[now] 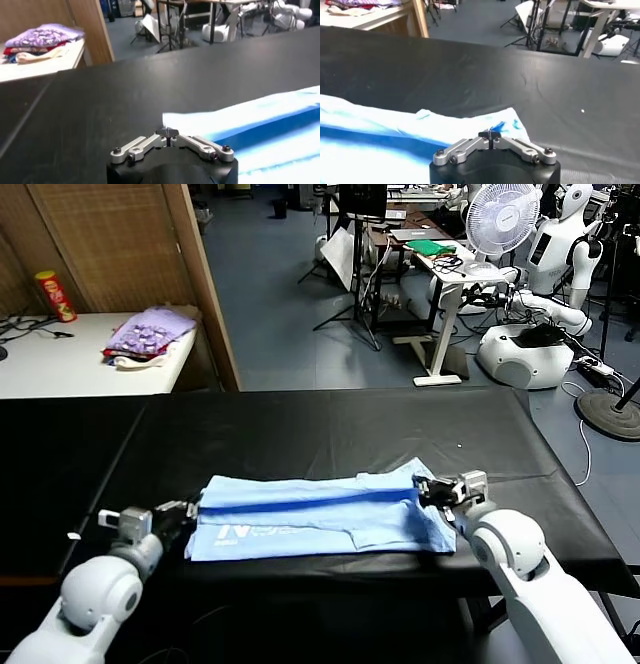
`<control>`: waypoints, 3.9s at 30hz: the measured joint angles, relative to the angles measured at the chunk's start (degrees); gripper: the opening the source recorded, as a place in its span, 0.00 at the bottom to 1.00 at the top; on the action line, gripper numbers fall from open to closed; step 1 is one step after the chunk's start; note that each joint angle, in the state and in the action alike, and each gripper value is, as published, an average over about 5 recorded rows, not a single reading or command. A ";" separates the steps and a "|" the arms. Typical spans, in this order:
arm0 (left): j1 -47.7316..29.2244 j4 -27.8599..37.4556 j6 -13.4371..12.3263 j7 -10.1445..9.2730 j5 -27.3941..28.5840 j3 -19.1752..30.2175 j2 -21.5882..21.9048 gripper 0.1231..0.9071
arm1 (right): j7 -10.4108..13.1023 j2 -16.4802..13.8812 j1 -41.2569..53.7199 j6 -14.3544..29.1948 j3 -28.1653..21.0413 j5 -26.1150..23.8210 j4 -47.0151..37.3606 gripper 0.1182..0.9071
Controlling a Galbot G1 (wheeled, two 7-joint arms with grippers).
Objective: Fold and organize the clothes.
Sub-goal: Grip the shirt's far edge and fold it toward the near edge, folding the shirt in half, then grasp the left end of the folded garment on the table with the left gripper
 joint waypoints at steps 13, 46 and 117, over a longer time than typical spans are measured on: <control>4.65 -4.52 1.71 -1.46 2.12 -2.19 -1.55 0.05 | 0.50 0.64 -4.92 0.04 2.63 -0.29 3.74 0.29; -7.84 8.93 -1.78 -0.56 -10.32 0.18 -6.00 0.82 | -0.87 9.76 6.76 9.21 0.05 -10.12 -15.11 0.77; -0.26 7.21 -9.66 0.78 -3.53 -1.93 -15.36 0.03 | 3.81 13.24 -3.79 19.17 5.46 -16.60 -3.00 0.86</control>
